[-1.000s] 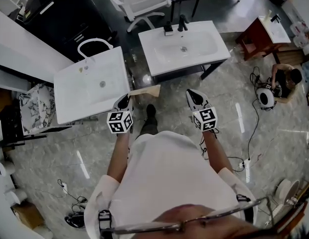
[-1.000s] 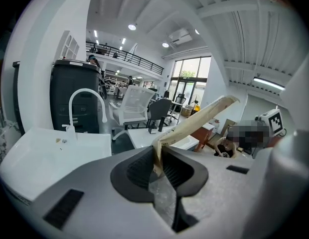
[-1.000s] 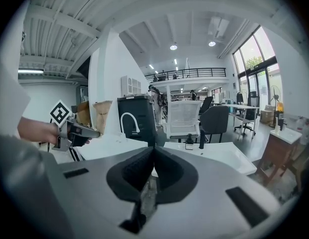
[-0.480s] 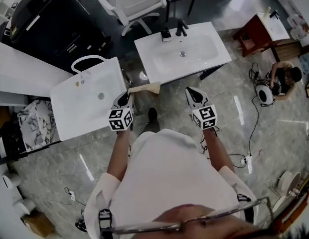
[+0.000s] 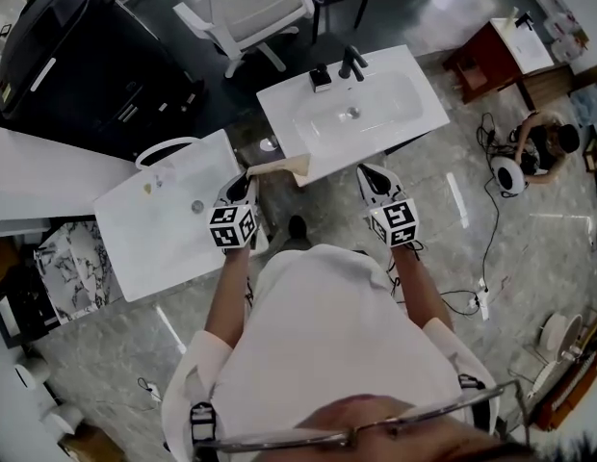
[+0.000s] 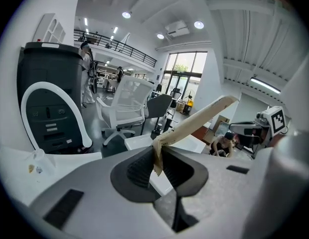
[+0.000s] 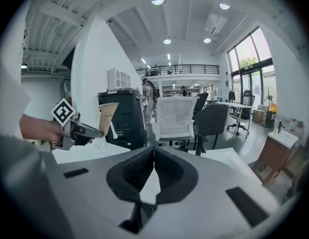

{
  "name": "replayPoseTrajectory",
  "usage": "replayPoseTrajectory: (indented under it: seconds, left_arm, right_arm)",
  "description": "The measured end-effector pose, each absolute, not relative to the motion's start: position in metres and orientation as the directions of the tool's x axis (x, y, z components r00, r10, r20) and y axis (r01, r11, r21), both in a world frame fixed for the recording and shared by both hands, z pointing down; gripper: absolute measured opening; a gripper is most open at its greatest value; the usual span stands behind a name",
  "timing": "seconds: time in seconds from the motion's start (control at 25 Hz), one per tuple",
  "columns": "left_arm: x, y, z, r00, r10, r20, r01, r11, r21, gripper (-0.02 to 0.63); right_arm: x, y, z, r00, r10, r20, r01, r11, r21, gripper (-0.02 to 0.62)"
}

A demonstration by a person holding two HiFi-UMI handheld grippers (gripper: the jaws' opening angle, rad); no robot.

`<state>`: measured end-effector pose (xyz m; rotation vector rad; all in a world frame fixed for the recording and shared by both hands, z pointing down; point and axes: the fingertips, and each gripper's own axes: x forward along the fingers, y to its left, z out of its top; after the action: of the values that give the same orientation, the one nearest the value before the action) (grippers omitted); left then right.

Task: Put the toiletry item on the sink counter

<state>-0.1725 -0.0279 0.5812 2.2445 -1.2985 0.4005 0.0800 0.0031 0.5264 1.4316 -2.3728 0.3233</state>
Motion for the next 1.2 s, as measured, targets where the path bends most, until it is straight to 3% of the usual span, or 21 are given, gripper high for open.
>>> replayPoseTrajectory:
  seconds: [0.64, 1.2]
  left_arm:
    - [-0.171, -0.077, 0.605, 0.538, -0.661, 0.523, -0.843, -0.433, 0.319, 0.051]
    - [-0.151, -0.088, 0.61, 0.406, -0.718, 0.565, -0.912, -0.279, 0.301, 0.051]
  right_arm:
    - [0.075, -0.036, 0.533, -0.38, -0.803, 0.458, -0.907, 0.421, -0.014, 0.006]
    - [0.096, -0.1, 0.545, -0.517, -0.719, 0.465, -0.829, 0.556, -0.061, 0.006]
